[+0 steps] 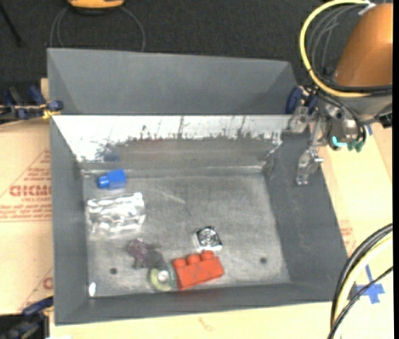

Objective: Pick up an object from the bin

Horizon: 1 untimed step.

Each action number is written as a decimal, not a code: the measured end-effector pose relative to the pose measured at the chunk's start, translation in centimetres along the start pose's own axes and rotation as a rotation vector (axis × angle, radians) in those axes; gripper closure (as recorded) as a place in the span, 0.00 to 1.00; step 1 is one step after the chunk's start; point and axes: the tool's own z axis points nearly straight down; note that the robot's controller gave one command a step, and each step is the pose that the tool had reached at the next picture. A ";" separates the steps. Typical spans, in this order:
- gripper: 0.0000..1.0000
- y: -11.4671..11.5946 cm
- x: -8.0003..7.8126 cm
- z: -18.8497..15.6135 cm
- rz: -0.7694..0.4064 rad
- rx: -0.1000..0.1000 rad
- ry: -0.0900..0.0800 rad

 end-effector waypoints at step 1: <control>0.00 5.1 9.1 9.3 -0.247 -0.003 0.002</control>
Offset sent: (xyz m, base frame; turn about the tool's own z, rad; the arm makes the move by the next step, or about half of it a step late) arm -0.0891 0.0516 -0.0903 -0.2481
